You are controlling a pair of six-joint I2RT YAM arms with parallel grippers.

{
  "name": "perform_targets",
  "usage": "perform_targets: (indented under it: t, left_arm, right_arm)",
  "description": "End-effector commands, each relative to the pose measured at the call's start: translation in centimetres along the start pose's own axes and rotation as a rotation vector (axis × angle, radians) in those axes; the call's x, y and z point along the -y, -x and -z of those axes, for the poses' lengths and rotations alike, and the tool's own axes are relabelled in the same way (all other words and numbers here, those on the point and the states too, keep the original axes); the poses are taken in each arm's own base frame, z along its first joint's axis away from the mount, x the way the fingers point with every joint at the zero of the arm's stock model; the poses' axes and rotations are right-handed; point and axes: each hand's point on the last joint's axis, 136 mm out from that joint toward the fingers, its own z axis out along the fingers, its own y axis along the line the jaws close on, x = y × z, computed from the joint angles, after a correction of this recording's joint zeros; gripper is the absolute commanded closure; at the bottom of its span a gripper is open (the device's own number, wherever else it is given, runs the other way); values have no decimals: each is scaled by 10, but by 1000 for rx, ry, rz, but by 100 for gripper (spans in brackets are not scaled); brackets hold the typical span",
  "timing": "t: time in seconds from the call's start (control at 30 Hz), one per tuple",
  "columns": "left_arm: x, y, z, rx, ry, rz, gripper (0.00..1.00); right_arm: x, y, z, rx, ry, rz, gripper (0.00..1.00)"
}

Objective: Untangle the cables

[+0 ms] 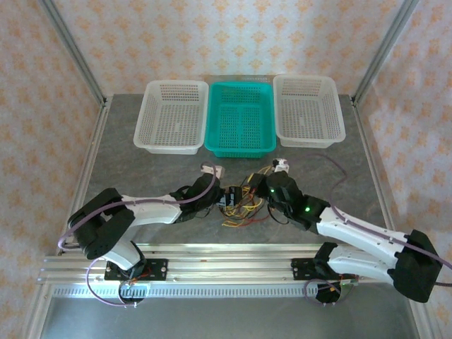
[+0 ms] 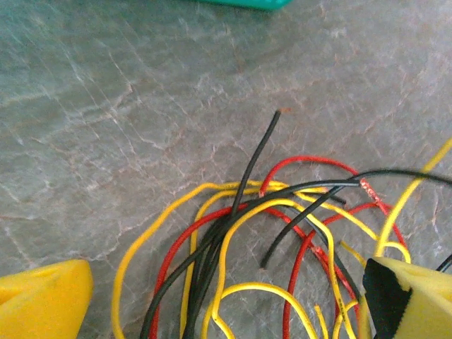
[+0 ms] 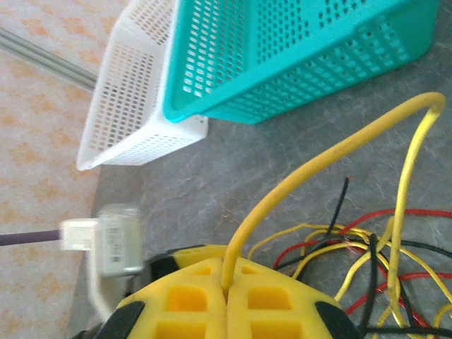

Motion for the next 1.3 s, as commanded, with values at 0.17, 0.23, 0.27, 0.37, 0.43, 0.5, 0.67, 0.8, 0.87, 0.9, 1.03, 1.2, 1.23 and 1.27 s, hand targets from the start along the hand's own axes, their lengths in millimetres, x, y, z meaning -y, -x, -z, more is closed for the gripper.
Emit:
perform_targets:
  t: [0.17,0.23,0.27,0.37,0.43,0.5,0.67,0.8,0.87,0.9,1.03,1.2,1.23,1.27]
  left_arm:
    - [5,-5,-11,-17,7,-25,1]
    - [-3,-9,-12,-20,37,-26,1]
    - [-7,-11,-12,-20,50,-26,1]
    - [-14,-17,-14,-34,76,-27,1]
    - [-17,-21,-16,-43,86,-23,1]
    - [-21,-25,-18,-54,91,-22,1]
    - [-30,-36,-21,-75,123,-24,0]
    - [-37,-42,-24,-89,145,-23,1]
    - [-40,-45,-25,-95,159,-24,1]
    - [-42,-47,-26,-100,168,-25,1]
    - [-51,-51,-26,-108,209,-29,1]
    - [-59,-55,-27,-115,244,-32,1]
    - [-61,-57,-27,-119,254,-34,1]
    - [-62,-58,-27,-122,263,-32,1]
  right_arm:
    - [-15,26,17,106,82,47,100]
    - [-16,29,21,119,83,59,100]
    - [-16,32,23,130,83,68,100]
    - [-16,40,32,168,81,79,100]
    - [-17,47,38,195,87,76,100]
    - [-18,52,43,217,98,70,100]
    - [-25,63,54,253,117,76,100]
    - [-25,75,63,286,79,111,100]
    - [-26,80,68,302,64,134,100]
    - [-27,82,70,306,62,145,100]
    - [-30,91,80,326,49,176,100]
    - [-40,100,91,340,62,239,100]
    - [-45,100,93,330,72,275,100]
    - [-50,101,95,316,72,316,100]
